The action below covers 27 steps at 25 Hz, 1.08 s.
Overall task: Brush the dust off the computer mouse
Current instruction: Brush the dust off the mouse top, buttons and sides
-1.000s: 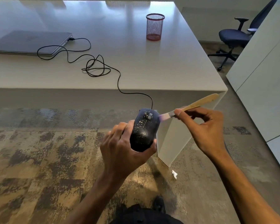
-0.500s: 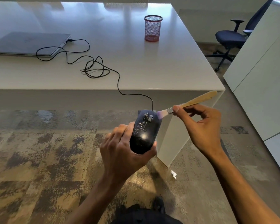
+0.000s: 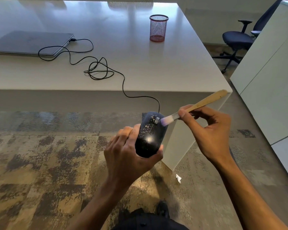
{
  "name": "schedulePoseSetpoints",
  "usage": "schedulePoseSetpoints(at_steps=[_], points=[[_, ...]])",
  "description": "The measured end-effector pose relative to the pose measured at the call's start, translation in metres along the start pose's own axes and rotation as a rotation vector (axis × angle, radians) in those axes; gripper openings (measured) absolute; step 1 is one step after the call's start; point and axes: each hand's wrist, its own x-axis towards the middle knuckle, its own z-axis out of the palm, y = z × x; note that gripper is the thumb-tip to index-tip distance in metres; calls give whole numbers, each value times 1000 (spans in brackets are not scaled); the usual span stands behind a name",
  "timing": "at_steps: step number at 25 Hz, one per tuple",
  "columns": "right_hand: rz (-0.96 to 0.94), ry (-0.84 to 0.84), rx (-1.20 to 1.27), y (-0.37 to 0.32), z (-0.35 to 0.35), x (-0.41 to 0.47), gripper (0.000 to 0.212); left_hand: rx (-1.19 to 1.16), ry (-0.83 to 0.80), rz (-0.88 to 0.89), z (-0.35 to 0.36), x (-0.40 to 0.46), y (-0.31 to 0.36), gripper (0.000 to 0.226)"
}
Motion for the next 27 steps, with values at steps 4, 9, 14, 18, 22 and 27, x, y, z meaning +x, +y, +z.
schedulePoseSetpoints(at_steps=[4, 9, 14, 18, 22, 27], points=[[-51, -213, 96, -10, 1, -15, 11, -1, -31, -51, 0, 5, 3, 74], [5, -61, -17, 7, -5, -11, 10, -5, -40, -67, -3, 10, 6, 67], [-49, -85, 90, -4, 0, -34, 15, 7, -68, -73, -2, 8, 3, 65], [-102, -134, 24, -6, 5, -46, 14, 0, -76, -64, 1, 8, 1, 62], [-115, 7, -68, 1, -2, -40, 15, 0, -68, -68, 0, 10, 4, 65], [-95, -39, 85, -7, 2, -46, 15, 10, -64, -68, 1, 9, 4, 72]])
